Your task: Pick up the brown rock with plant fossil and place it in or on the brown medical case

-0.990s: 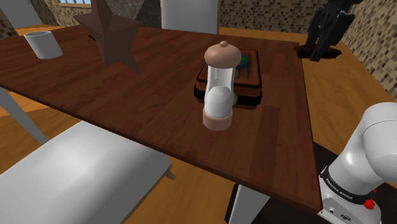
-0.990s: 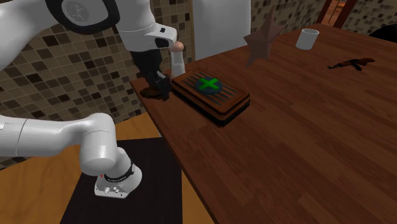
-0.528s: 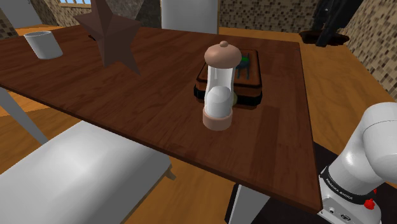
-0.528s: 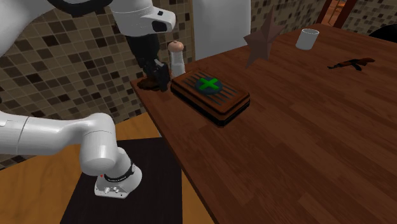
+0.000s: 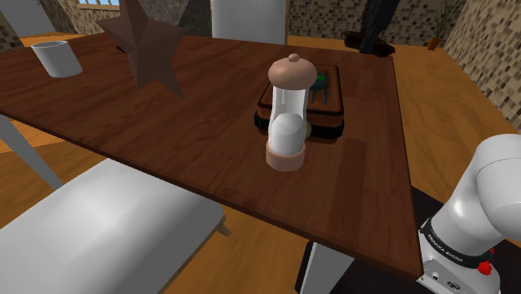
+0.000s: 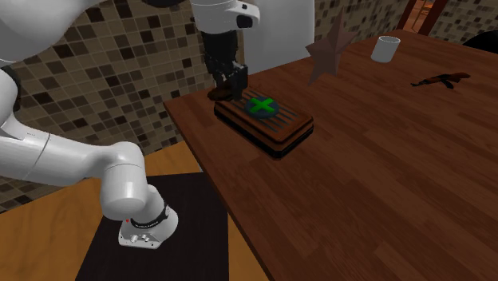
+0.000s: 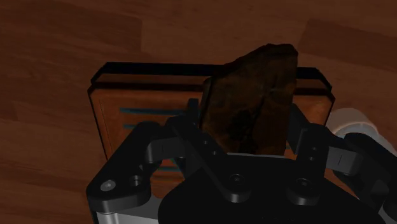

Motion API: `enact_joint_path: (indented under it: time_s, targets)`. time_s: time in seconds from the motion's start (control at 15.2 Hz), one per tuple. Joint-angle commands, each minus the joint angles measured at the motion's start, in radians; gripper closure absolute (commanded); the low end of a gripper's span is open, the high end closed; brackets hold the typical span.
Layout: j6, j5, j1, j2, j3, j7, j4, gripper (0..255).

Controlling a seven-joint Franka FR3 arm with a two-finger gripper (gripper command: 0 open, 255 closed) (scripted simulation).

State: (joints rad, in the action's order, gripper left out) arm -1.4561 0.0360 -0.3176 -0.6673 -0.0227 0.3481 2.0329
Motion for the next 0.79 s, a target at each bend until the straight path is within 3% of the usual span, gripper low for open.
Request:
enact_joint_path:
  time_s: [0.0, 0.46, 0.73]
  targets:
    - [-0.029, 0.001, -0.001, 0.071, 0.0, 0.0, -0.042, 255]
    - [-0.081, 0.01, -0.01, 0.316, 0.02, -0.025, -0.237, 255]
    - [-0.136, 0.011, -0.01, 0.296, 0.021, -0.022, -0.162, 255]
